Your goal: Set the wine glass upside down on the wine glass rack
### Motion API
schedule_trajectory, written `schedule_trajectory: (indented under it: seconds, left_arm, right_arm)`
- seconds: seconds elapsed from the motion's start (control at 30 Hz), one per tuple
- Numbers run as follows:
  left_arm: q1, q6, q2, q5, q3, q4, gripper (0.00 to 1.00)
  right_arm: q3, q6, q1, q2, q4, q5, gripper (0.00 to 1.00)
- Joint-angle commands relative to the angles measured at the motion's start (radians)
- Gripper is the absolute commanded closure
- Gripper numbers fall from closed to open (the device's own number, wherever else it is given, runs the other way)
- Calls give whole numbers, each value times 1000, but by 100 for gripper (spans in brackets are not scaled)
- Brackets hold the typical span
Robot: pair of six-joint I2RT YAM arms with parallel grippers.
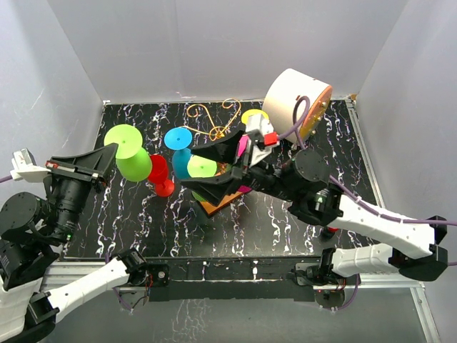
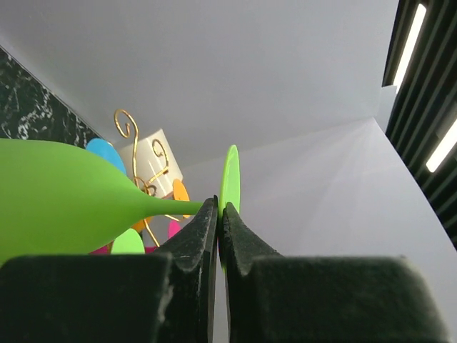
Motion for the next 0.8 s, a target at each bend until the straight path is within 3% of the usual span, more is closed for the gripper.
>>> schedule_trajectory:
  seconds: [0.0, 0.2, 0.47, 0.77]
  left_arm:
    - [-1, 136, 44, -133, 5, 81, 100]
    - [-2, 306, 99, -263, -40, 236, 100]
    - [-1, 610, 280, -325, -43, 479, 100]
    - [-1, 660, 446, -278, 24, 530, 100]
  right_arm:
    - [-9, 122, 4, -72, -18, 57, 24]
    - [-52, 254, 3, -172, -168, 110, 25]
    - [-121, 322, 3, -262, -186, 73, 27]
    - [-122, 333, 3, -265, -182, 88, 28]
